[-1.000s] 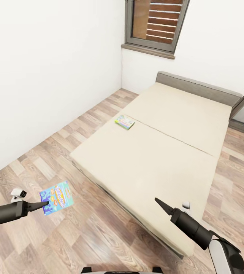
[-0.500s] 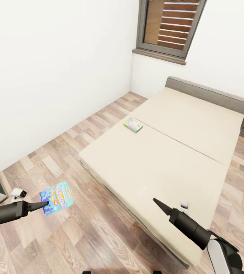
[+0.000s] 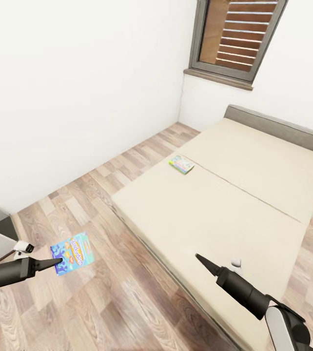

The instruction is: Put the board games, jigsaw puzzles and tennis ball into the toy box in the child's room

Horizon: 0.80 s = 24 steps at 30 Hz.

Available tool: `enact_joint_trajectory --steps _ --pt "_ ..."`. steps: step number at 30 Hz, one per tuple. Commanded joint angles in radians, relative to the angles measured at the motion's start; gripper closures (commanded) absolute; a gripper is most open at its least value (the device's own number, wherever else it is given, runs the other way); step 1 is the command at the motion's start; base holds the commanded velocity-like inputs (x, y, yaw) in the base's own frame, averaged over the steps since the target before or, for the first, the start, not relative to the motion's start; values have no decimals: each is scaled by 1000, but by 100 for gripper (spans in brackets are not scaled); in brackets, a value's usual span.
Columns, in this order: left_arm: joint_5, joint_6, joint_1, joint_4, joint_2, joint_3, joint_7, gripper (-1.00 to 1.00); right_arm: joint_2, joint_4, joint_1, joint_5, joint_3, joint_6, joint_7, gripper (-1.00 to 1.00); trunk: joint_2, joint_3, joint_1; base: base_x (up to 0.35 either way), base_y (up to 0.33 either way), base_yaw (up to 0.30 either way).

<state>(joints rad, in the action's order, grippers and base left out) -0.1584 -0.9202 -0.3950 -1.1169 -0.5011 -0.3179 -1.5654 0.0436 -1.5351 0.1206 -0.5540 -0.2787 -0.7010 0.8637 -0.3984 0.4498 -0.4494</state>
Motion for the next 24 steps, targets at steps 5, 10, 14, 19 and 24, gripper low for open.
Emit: enact_joint_trajectory --steps 5,10,14,19,24 --pt "0 -9 0 0 0 0 -5 100 1 0 1 -3 -1 -6 -22 -100 -2 -6 -1 0 0 164" --pt "-1 -7 0 2 1 -8 -5 100 1 0 1 -3 0 -6 -52 -100 -2 -14 -1 0 0 164" --pt "-1 -1 0 2 1 -10 -5 100 1 0 1 -3 1 -6 -62 -100 -2 -20 -1 0 0 164" --pt "-1 2 1 2 1 -9 -5 100 1 0 1 -3 1 -6 -67 -100 -2 -28 -1 0 0 164" --pt "0 3 1 2 2 -10 -5 100 1 0 1 -3 1 -6 -72 -100 -2 -36 -1 0 0 164"
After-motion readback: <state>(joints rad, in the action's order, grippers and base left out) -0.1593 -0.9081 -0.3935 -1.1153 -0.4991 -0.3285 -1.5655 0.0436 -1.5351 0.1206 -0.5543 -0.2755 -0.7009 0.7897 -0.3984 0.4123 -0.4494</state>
